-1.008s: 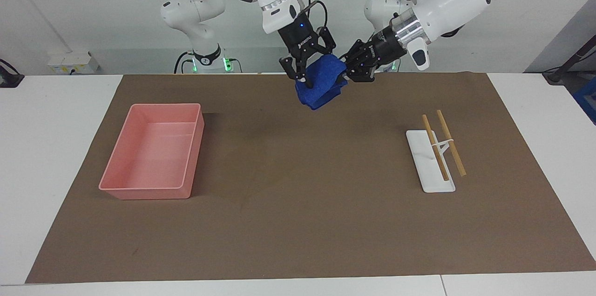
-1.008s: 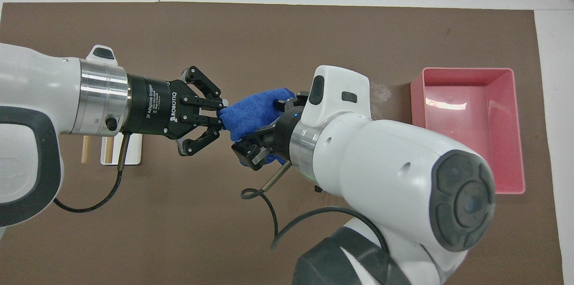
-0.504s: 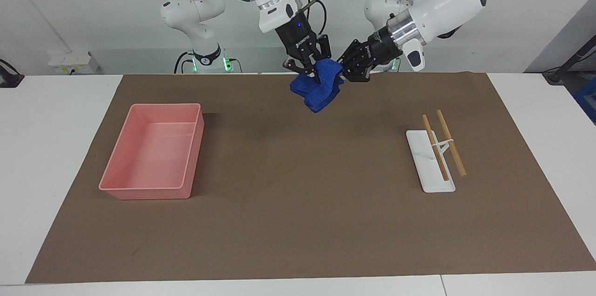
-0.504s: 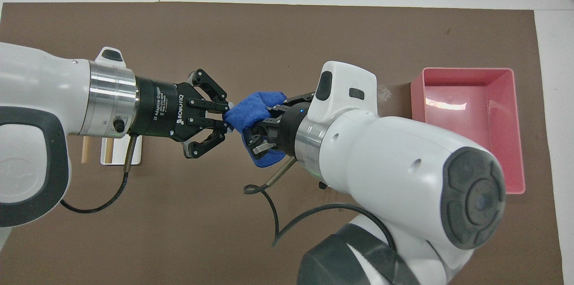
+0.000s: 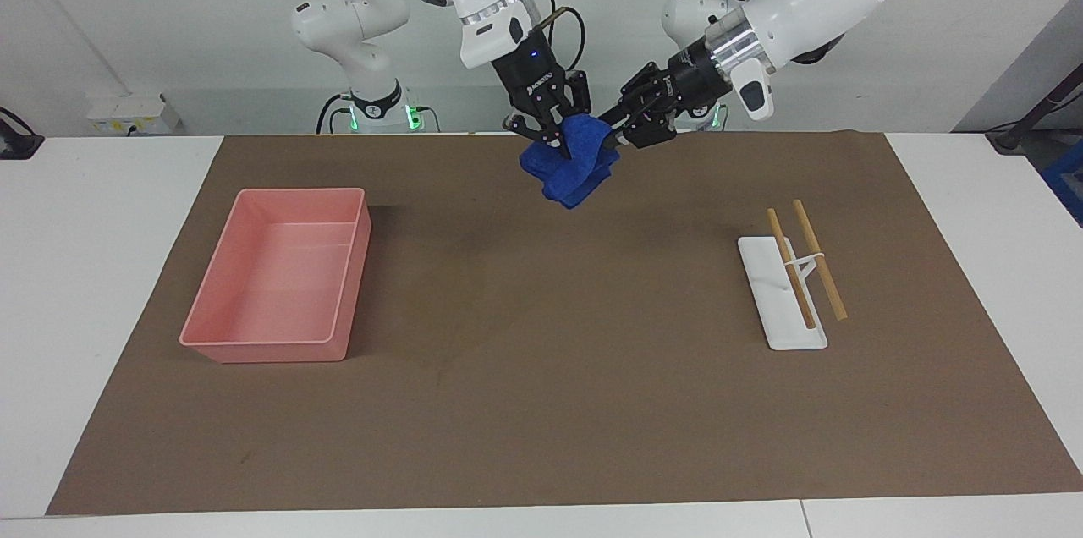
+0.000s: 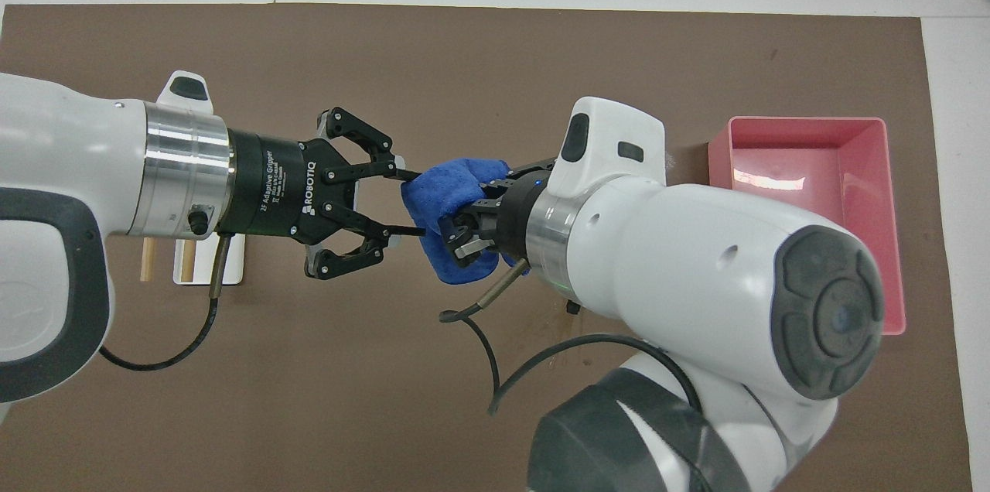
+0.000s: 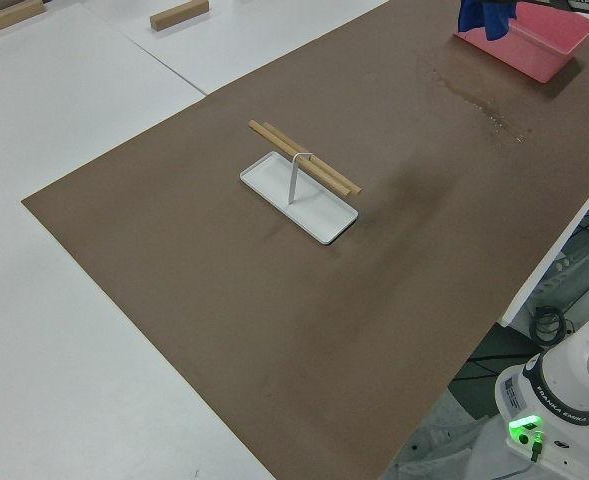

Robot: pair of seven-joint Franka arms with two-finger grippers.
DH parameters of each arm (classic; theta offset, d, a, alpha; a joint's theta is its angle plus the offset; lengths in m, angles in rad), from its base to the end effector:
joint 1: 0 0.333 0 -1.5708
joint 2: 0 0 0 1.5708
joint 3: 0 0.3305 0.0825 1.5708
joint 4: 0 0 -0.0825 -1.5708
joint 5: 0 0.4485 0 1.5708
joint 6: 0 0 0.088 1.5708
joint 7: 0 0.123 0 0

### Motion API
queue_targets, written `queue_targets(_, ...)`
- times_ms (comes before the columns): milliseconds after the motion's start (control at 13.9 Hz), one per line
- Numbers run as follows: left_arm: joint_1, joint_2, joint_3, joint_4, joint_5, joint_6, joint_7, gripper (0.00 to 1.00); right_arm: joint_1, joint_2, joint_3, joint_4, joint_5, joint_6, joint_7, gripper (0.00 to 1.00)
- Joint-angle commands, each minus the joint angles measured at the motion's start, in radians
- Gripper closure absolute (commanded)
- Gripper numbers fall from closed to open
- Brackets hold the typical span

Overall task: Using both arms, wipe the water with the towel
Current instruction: 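Grasp the towel with the right gripper and open the left gripper, then lower the towel with the right gripper while the left gripper withdraws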

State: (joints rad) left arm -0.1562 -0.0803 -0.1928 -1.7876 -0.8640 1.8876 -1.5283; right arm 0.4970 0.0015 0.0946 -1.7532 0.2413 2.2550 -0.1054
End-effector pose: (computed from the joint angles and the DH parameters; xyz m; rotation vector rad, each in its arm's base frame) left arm 0.5624 -0.2812 0.6136 1.8608 1.5448 -0.7290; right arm 0.5554 0.3845 0.5979 -2.6246 -0.8001 -0.6046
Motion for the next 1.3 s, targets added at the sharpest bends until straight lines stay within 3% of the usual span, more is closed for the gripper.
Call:
queue_targets(0, -0.012, -0.012, 0.009, 0.011, 0.096, 0.005, 0.026, 0.00, -0.034, 0.000, 0.008, 0.005, -0.034, -0.083, 0.018, 1.00)
queue_targets(144, -0.008, -0.010, 0.010, 0.017, 0.242, 0.008, 0.030, 0.00, -0.037, -0.020, 0.008, -0.023, -0.033, -0.168, 0.033, 1.00)
queue_targets(432, 0.030, -0.009, 0.021, 0.011, 0.425, 0.051, 0.143, 0.00, -0.034, -0.125, 0.010, -0.245, -0.010, -0.213, 0.202, 1.00)
queue_targets(648, 0.085, -0.009, 0.021, -0.009, 0.483, 0.139, 0.174, 0.00, -0.029, -0.164, 0.010, -0.334, 0.009, -0.296, 0.315, 1.00)
queue_targets(936, 0.179, -0.007, 0.021, -0.010, 0.507, 0.142, 0.549, 0.00, -0.018, -0.187, 0.011, -0.486, 0.049, -0.304, 0.481, 1.00)
queue_targets(1080, 0.195, -0.012, 0.021, -0.028, 0.595, 0.140, 0.720, 0.00, -0.015, -0.169, 0.010, -0.528, 0.049, -0.298, 0.558, 1.00)
queue_targets(1224, 0.222, -0.015, 0.023, -0.032, 0.620, 0.113, 0.886, 0.00, -0.015, -0.146, 0.010, -0.584, 0.047, -0.211, 0.634, 1.00)
